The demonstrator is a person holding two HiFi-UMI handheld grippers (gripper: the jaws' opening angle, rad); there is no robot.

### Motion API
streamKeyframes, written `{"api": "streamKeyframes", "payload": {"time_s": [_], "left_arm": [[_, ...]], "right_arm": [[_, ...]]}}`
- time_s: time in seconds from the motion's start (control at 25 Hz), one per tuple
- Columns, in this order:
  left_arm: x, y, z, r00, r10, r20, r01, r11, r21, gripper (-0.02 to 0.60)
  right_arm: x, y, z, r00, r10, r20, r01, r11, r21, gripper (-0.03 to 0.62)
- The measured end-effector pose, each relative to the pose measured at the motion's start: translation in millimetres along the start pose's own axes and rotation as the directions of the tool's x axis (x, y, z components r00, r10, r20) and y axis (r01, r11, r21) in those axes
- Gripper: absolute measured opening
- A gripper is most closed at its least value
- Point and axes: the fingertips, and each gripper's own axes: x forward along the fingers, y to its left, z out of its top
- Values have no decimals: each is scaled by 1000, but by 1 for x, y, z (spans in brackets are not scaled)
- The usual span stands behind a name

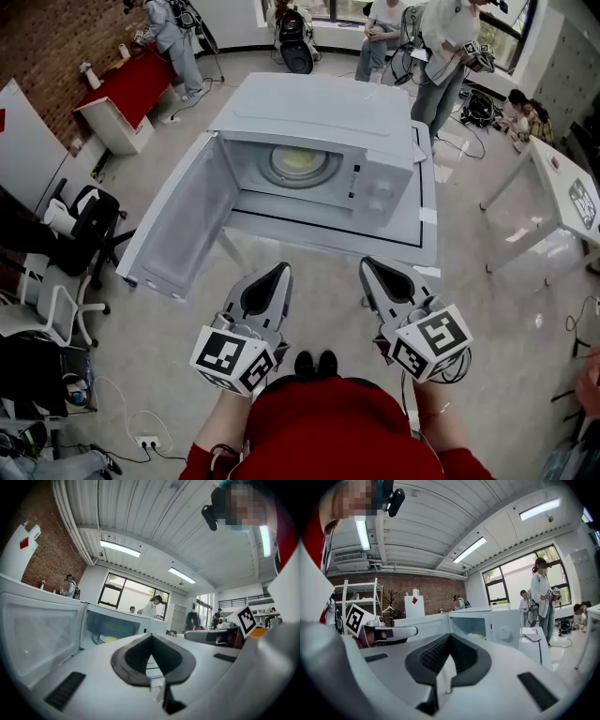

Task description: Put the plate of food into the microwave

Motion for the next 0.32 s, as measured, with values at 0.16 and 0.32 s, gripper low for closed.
{"api": "streamKeyframes", "payload": {"time_s": [0.16,0.32], "left_arm": [[-9,0,1,1000,17,6,-17,1000,-3,8],[-17,4,1,999,40,7,-40,999,-4,8]], "right_arm": [[-7,-5,-4,1000,-14,-2,14,1000,9,12],[-14,-9,-11,999,-34,-12,35,999,23,12]]}}
